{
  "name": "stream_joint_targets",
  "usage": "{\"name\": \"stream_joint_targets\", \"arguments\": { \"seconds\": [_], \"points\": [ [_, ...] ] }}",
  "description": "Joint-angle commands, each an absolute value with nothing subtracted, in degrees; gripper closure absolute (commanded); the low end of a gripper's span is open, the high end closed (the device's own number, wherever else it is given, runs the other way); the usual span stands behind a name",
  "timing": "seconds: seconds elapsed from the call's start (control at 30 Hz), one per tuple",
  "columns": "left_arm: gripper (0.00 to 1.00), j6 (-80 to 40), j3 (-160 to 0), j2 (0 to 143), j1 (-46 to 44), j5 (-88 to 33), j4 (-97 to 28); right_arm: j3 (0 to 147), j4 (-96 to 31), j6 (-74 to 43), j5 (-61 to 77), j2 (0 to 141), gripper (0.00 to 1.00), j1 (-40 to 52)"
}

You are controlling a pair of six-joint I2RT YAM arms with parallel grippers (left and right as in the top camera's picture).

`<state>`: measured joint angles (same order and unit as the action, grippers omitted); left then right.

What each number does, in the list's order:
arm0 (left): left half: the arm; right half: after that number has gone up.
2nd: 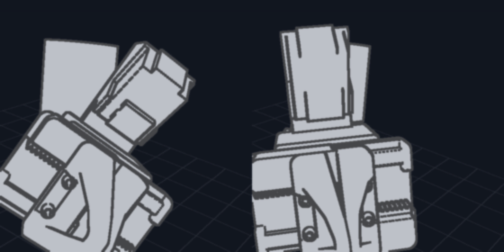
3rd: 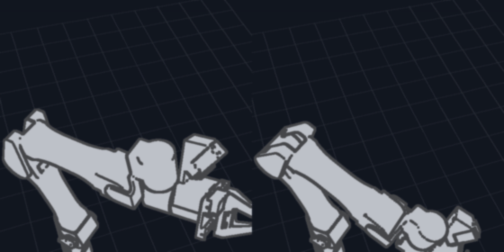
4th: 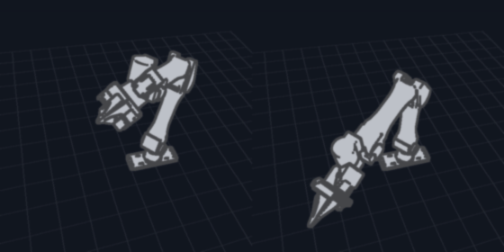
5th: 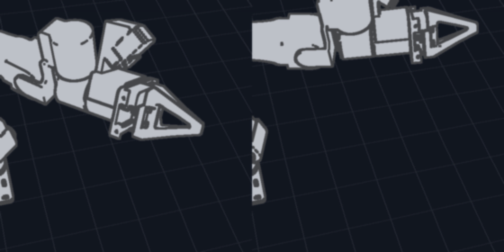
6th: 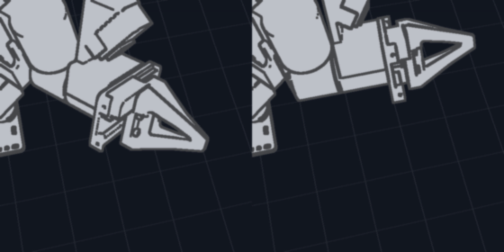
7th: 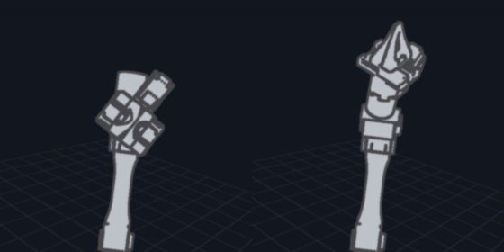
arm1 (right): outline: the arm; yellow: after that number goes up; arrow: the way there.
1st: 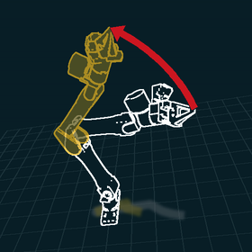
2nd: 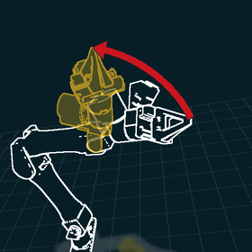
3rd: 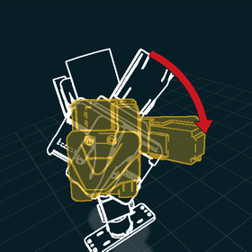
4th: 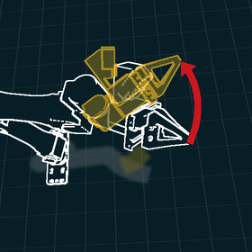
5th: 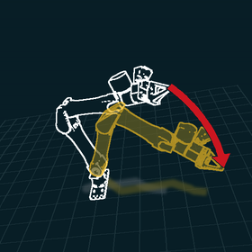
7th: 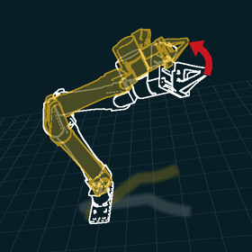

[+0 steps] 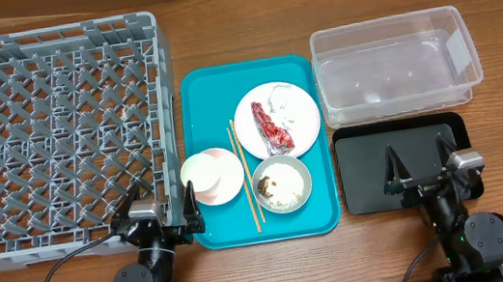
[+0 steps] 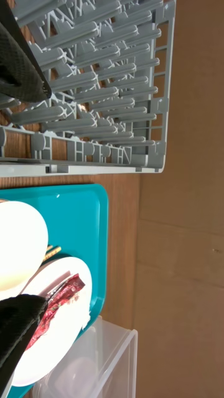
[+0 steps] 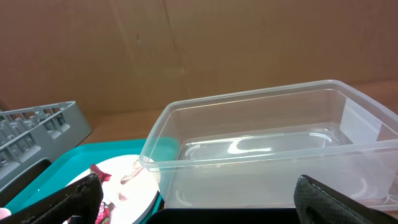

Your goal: Sort waste into correct bins and load items into the dishwasher

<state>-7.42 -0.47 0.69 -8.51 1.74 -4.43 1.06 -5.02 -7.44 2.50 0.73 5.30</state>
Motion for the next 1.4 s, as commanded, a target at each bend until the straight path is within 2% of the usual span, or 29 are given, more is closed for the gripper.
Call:
{"name": "stream_joint_targets", "arguments": {
  "seconds": [0.0, 1.03, 1.23, 1.37],
  "points": [
    [0.0, -8.16, -0.27, 0.27, -8.16, 1.48, -4.32, 0.45, -4.69, -7.4, 1.72, 0.16, 0.0, 5.41],
    [0.0, -8.27, -0.34, 0.3, -8.16, 1.02, -2.87, 0.47, -3.11, -9.26, 2.0, 0.16, 0.0, 5.41],
    [0.0, -11.33, -3.05, 0.36, -8.16, 1.04, -10.09, 1.17, -6.09, -12.45, 2.68, 0.23, 0.0, 5.41],
    [0.0, -7.6, -8.71, 0.86, -8.16, 1.61, -19.22, 4.82, -10.79, -12.47, 3.14, 1.52, 0.0, 5.41]
  ]
}}
